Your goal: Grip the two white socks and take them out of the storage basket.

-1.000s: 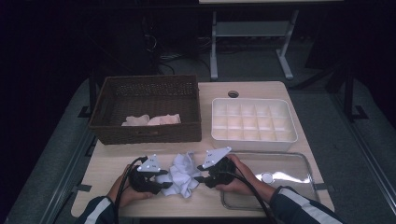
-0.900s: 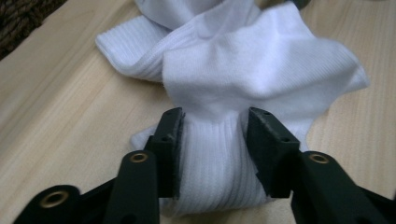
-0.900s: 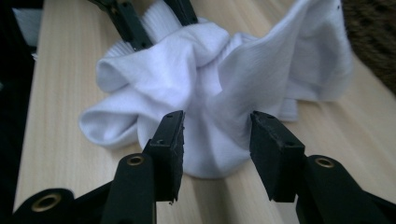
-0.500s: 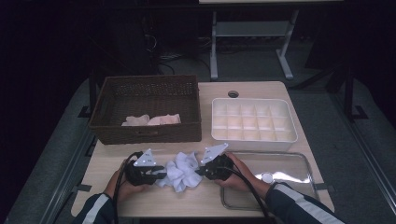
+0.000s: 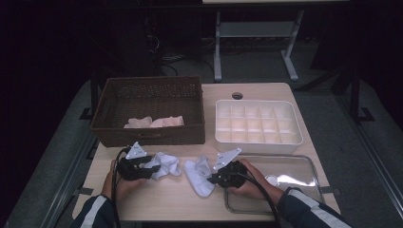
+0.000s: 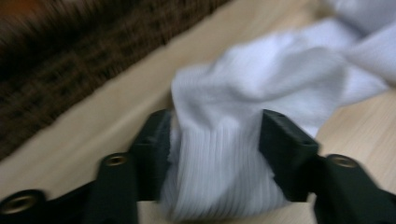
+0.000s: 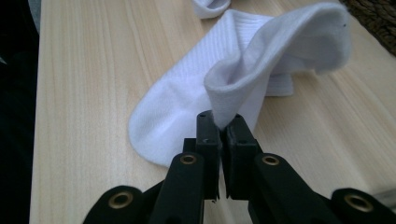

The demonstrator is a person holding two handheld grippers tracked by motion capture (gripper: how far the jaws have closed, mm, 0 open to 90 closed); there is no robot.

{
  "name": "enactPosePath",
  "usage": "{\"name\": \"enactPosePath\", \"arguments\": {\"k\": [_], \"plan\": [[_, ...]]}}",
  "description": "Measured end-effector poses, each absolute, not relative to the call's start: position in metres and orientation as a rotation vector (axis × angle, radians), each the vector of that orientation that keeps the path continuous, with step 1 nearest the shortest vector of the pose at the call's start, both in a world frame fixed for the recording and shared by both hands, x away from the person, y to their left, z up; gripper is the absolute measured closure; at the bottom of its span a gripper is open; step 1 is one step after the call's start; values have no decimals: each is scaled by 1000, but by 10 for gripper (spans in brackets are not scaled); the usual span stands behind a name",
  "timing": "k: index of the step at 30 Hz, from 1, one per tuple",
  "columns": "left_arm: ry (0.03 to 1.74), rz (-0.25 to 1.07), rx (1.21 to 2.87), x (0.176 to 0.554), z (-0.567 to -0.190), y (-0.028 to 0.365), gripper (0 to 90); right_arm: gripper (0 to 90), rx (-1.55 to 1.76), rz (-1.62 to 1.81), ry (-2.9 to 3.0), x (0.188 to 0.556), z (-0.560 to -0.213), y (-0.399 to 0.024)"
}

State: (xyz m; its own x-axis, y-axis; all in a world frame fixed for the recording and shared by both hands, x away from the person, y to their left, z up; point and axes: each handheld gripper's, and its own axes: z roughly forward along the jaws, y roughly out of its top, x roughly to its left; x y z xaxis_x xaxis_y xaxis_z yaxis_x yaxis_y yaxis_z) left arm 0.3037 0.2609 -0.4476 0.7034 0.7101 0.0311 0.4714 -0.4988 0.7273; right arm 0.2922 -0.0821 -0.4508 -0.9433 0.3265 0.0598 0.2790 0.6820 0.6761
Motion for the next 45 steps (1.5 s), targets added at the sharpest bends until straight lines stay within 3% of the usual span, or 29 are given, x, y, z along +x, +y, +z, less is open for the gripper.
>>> {"name": "enactPosePath", "arguments": {"k": [3,9,17,25,28,29,31,33,35,36,38,45], "plan": [[807,463,2165,292,-433,254,319,853,522,1122,2812,290,-448,-87],[583,426,2207,270,-423,216,263,854,521,1179,2774,289,-440,-92],[453,293,2283,284,-441,170,237,863,497,1237,2754,290,-433,-94],[395,218,2286,301,-446,150,254,868,428,1325,2723,288,-419,-98],[374,186,2293,302,-449,145,312,868,472,1396,2692,287,-410,-102],[332,174,2310,303,-450,141,407,869,473,1418,2683,286,-407,-104],[332,173,2308,303,-450,139,447,869,474,1428,2678,286,-407,-104],[315,173,2307,303,-451,136,566,869,481,1442,2680,287,-407,-105],[299,187,2322,303,-451,134,604,869,482,1441,2678,287,-407,-105],[282,170,2327,303,-451,134,750,868,488,1445,2669,288,-407,-105],[256,153,2342,301,-451,134,829,868,511,1439,2656,289,-407,-105],[134,87,2300,286,-434,145,868,867,603,1394,2633,300,-414,-105]]}}
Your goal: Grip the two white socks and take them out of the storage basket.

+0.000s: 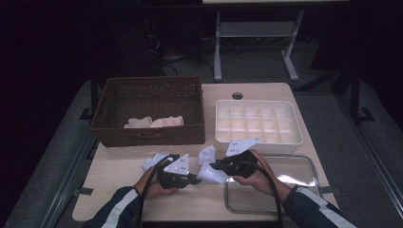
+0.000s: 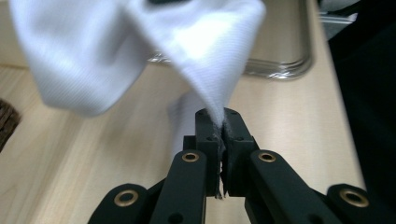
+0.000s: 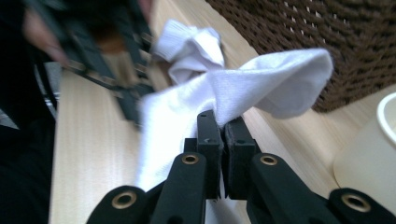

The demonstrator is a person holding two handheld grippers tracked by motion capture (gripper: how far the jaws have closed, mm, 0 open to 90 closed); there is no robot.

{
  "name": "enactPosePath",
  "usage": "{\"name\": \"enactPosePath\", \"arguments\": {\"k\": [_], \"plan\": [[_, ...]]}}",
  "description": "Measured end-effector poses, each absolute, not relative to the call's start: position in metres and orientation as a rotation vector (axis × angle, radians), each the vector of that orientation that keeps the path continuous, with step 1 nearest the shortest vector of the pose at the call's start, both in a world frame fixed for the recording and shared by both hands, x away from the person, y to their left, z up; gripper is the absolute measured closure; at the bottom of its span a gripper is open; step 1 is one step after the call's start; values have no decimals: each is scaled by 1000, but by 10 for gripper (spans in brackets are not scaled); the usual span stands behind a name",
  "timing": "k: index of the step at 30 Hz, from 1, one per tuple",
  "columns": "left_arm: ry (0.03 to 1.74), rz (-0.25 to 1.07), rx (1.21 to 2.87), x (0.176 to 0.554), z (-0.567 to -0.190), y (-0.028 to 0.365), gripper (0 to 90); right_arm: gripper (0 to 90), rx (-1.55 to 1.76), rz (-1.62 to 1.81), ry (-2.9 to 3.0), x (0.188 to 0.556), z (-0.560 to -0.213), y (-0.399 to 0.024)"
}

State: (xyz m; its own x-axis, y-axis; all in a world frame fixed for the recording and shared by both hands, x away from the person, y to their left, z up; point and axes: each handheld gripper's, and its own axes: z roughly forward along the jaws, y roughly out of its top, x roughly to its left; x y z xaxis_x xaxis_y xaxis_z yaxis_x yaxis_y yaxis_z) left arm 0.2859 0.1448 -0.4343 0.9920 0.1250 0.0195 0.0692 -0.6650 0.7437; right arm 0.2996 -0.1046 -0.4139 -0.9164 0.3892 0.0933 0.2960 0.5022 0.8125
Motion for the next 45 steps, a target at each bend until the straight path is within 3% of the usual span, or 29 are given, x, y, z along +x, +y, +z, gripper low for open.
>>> {"name": "enactPosePath", "arguments": {"k": [5,11,18,22,27,35,38,43,45], "plan": [[123,90,2276,275,-423,152,869,842,626,1335,2647,305,-420,-95],[176,47,2197,273,-414,166,867,650,642,1166,2651,311,-432,-82],[320,82,2236,274,-418,169,867,728,550,1256,2617,304,-419,-93],[385,64,2251,280,-427,164,868,613,376,1270,2574,283,-410,-98],[416,71,2270,286,-434,160,869,550,265,1301,2600,272,-408,-93],[355,13,2223,279,-427,161,869,381,223,1145,2698,284,-441,-71],[341,6,2200,275,-424,162,869,409,244,1152,2715,287,-446,-69],[331,16,2196,273,-423,159,854,763,126,1169,2737,284,-447,-68],[361,60,2196,275,-422,161,713,809,121,1185,2741,284,-445,-71]]}}
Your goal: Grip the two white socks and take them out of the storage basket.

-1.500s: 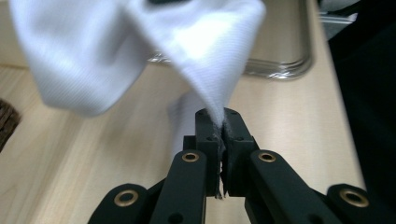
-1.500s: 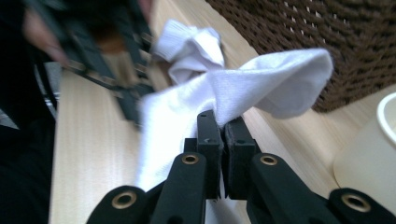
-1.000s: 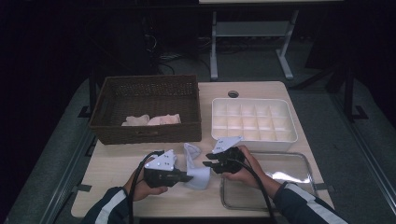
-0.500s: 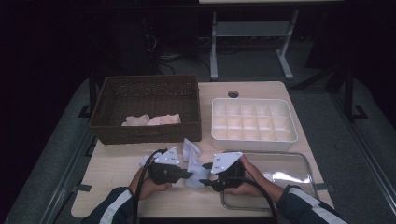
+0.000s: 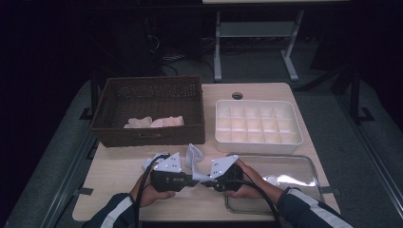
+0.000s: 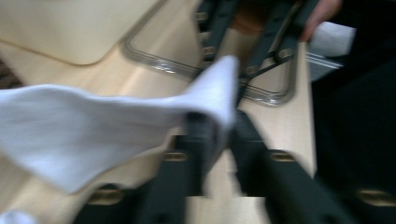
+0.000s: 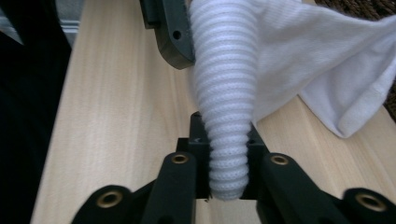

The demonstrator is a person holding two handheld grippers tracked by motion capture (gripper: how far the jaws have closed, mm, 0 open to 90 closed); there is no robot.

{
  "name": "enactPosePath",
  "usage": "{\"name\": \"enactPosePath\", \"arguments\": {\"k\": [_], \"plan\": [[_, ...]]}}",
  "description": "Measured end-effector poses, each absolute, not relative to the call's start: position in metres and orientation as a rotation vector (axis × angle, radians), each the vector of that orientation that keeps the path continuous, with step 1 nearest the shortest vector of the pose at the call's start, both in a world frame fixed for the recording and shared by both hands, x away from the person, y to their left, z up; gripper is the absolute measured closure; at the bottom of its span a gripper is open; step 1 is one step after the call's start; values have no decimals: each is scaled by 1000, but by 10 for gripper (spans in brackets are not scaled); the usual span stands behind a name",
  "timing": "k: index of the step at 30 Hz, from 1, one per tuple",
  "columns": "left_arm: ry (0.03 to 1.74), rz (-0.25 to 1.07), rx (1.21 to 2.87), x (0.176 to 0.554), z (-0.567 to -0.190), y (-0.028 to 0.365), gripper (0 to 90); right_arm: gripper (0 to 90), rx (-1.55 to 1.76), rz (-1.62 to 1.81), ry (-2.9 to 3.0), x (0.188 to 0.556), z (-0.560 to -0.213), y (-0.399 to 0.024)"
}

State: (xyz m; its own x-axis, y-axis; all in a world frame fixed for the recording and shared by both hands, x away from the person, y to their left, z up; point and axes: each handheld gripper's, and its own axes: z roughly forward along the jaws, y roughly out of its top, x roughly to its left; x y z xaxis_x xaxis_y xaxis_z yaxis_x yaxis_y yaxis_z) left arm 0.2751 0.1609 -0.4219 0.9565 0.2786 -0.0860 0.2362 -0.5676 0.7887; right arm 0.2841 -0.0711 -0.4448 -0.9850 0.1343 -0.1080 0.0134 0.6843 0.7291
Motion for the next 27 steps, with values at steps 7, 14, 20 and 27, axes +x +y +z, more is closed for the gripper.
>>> {"name": "enactPosePath", "arguments": {"k": [7,14,20,27], "plan": [[600,237,2172,303,-426,174,418,815,173,1209,2771,288,-443,-81],[694,247,2282,329,-452,159,353,814,142,1190,2797,286,-445,-81],[682,249,2368,338,-459,154,667,815,115,1225,2811,283,-442,-83],[671,242,2383,334,-458,164,900,815,146,1266,2800,283,-438,-86]]}}
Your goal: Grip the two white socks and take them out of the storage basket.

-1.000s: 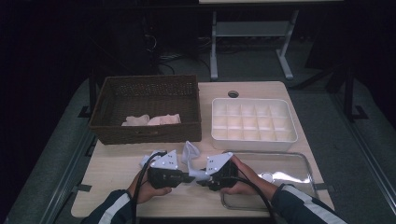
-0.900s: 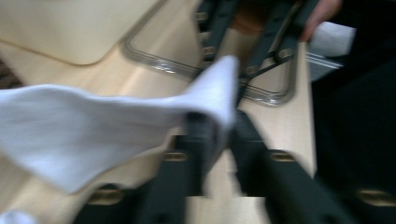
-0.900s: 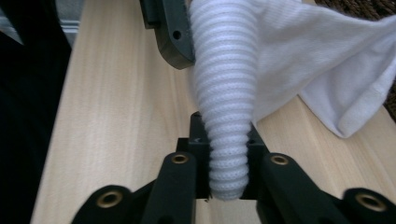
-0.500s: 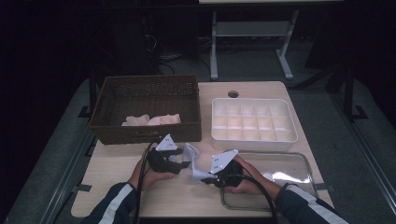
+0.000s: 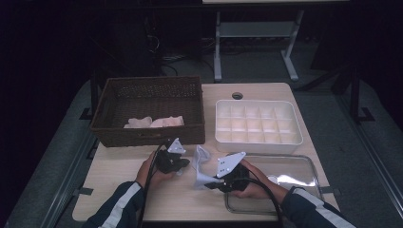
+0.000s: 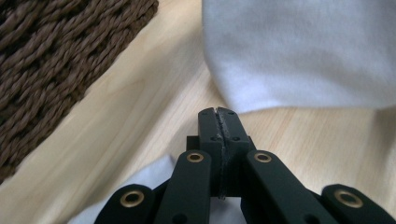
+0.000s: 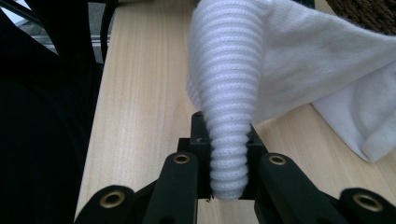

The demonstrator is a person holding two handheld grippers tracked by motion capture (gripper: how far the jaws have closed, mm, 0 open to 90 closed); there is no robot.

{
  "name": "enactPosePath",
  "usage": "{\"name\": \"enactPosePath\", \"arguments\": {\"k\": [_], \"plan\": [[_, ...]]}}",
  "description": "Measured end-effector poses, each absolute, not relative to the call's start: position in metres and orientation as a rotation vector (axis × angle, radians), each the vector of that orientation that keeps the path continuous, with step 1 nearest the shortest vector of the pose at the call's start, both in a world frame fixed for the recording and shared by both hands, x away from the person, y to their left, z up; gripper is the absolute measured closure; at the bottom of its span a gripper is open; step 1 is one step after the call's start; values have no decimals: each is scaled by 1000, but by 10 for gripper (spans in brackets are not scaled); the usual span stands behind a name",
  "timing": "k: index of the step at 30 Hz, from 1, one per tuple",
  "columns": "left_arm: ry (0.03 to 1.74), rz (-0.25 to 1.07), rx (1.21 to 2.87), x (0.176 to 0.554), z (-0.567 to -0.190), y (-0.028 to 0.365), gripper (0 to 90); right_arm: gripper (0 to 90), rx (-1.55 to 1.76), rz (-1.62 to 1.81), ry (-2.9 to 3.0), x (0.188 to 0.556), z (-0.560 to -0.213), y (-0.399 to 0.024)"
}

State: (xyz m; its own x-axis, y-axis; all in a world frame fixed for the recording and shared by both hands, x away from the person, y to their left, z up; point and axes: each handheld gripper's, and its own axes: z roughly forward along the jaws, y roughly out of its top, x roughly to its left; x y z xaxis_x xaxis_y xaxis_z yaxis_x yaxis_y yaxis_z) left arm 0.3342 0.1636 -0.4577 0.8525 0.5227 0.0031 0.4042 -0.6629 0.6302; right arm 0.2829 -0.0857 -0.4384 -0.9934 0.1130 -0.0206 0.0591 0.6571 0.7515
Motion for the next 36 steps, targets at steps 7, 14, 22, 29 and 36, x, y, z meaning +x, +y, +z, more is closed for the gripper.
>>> {"name": "enactPosePath", "arguments": {"k": [7,14,22,29,36], "plan": [[658,201,2176,332,-443,166,451,814,124,1272,2809,280,-437,-84],[622,223,2017,326,-419,166,283,813,172,1268,2820,276,-433,-86],[608,225,2040,337,-416,144,262,810,86,1191,2846,276,-442,-79],[696,236,2197,355,-441,124,353,810,67,1193,2861,274,-442,-79],[721,289,2320,356,-449,124,710,812,60,1199,2866,272,-441,-81]]}}
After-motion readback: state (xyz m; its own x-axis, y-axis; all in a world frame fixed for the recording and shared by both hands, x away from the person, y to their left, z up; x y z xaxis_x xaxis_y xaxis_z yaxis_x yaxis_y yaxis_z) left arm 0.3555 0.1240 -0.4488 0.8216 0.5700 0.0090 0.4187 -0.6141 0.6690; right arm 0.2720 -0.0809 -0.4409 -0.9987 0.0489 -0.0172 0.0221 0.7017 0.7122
